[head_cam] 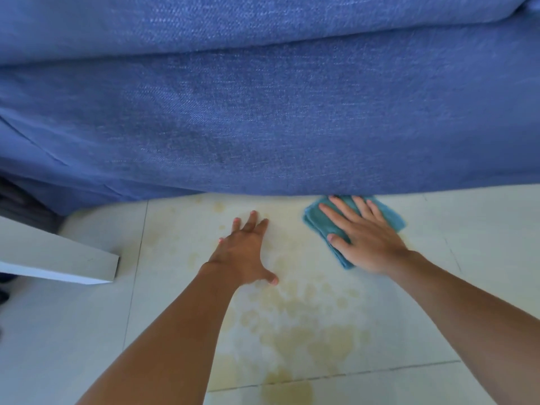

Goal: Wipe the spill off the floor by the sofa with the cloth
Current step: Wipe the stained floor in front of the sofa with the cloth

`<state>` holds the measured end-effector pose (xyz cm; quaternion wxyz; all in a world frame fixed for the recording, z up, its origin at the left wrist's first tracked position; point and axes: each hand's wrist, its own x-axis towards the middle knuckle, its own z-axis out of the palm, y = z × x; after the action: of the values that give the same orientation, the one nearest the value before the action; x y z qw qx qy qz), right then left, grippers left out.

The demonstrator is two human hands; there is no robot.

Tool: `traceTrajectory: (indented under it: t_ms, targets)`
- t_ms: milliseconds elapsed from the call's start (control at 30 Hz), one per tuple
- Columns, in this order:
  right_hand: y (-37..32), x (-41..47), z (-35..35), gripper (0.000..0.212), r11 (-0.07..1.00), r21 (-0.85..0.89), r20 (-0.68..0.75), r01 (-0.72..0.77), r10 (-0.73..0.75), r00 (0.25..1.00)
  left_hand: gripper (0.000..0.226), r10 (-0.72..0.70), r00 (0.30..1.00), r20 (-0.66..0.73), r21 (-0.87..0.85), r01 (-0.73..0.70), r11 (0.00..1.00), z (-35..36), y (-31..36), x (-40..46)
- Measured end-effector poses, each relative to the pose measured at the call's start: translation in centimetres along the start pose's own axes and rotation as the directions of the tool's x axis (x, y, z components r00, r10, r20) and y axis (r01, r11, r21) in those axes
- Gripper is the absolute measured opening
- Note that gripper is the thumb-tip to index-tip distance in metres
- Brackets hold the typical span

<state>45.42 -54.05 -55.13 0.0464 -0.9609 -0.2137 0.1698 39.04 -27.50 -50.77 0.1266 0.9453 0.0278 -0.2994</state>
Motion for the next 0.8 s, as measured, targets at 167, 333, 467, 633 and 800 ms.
traceTrajectory:
  t_ms: [167,333,467,633,800]
  targets:
    - [-5.0,4.6,-0.6,0.068,0.996,-0.003,-0.058,-0.092,0.092,0.994,0.133,-0.001,1.0,-0.004,0.013,0.001,1.0,-0.1,0.0,0.3]
    - [-2.3,-1.1,1.7,0.067,1.0,-0.01,-0.055,-0.027,0.026,0.998,0.123,0.028,1.0,-0.004,0.04,-0.028,0.999,0.2,-0.1,-0.5]
    - [-0.9,-6.2,2.9,0.069,0.977,0.045,-0.025,-0.209,0.21,0.977,0.115,0.077,0.997,0.002,0.074,-0.077,0.994,1.2,-0.1,-2.3]
    - [-5.6,-19.8,7.7,0.075,0.931,0.155,-0.101,-0.33,0.348,0.932,0.14,0.071,0.996,0.059,0.105,-0.077,0.991,3.4,-0.4,-6.8]
    - [-3.1,-15.5,6.6,0.076,0.91,0.122,-0.094,-0.397,0.409,0.908,0.15,0.034,0.992,0.123,0.182,-0.056,0.982,5.7,-1.4,-9.8]
